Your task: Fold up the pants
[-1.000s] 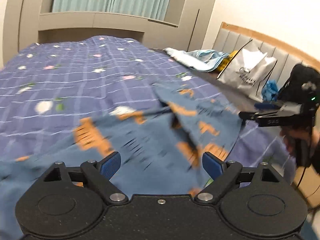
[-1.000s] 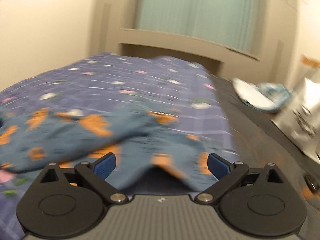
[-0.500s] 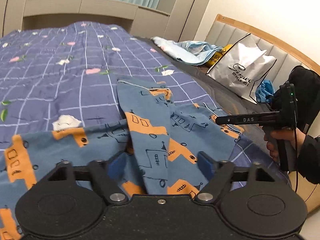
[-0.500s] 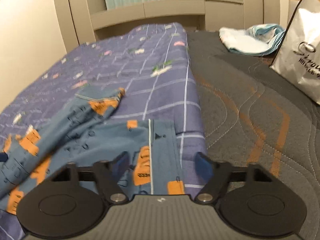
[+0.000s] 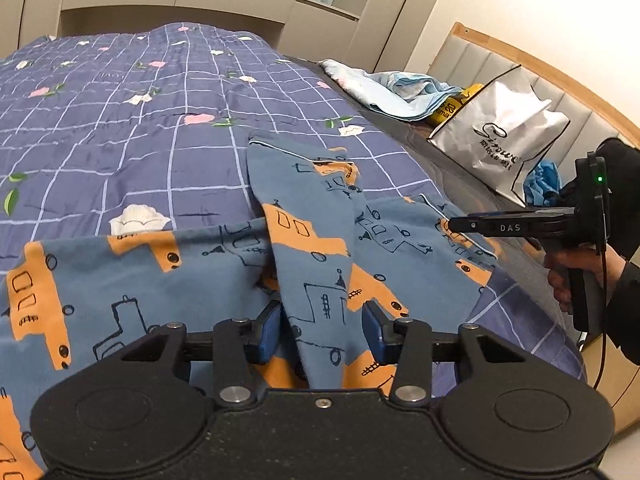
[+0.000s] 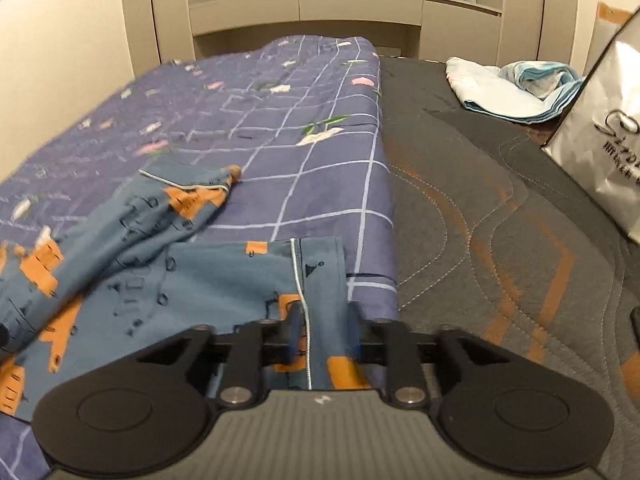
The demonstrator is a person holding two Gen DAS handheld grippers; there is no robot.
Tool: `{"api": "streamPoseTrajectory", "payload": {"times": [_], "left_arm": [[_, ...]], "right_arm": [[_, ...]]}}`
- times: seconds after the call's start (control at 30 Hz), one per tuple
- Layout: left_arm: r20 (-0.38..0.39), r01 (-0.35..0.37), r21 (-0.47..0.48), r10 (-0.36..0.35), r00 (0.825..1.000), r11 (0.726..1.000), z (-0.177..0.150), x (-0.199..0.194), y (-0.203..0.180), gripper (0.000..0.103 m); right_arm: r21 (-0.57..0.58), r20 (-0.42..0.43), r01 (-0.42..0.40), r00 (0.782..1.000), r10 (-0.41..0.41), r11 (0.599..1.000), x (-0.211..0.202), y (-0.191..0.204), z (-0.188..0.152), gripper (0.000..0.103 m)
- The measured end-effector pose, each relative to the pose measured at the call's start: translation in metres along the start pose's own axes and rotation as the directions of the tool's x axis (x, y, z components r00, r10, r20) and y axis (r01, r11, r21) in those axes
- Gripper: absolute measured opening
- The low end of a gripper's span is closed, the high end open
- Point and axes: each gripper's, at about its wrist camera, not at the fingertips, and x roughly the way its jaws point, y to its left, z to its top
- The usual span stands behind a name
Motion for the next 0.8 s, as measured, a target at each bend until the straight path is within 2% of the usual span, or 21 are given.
{"api": "streamPoseTrajectory", "payload": {"times": [0.17, 0.27, 0.47, 0.57, 0.63, 0.8], "left_arm": [[0.012, 0.018, -0.040, -0.018, 1.000, 0.999, -0.001, -0.001, 0.006, 0.046], [0.025, 0.025, -0.089, -0.023, 0.999, 0.996, 0.001, 0.000, 0.013, 0.045], [0.045, 0.036, -0.165, -0.029, 0.999, 0.986, 0.006, 0.003, 0.026, 0.037], [0.044, 0.039, -0.194, -0.031, 0.999, 0.980, 0.008, 0.007, 0.031, 0.024], [0.036, 0.036, -0.208, -0.029, 0.999, 0.977, 0.009, 0.009, 0.034, 0.009], [0.039, 0.041, -0.223, -0.033, 0.999, 0.974, 0.011, 0.009, 0.036, 0.001]], "right_arm": [[-0.067, 0.030, -0.024, 0.999, 0.026, 0.997, 0.000, 0.027, 0.029, 0.062], [-0.102, 0.036, -0.073, 0.996, 0.077, 0.992, 0.013, 0.055, 0.056, 0.062], [-0.175, 0.006, -0.181, 0.983, 0.185, 0.968, 0.054, 0.127, 0.103, 0.062], [-0.206, -0.031, -0.213, 0.977, 0.211, 0.955, 0.077, 0.163, 0.119, 0.062], [-0.221, -0.051, -0.220, 0.976, 0.214, 0.950, 0.088, 0.181, 0.125, 0.062], [-0.277, -0.103, -0.162, 0.985, 0.138, 0.947, 0.110, 0.214, 0.131, 0.056]]}}
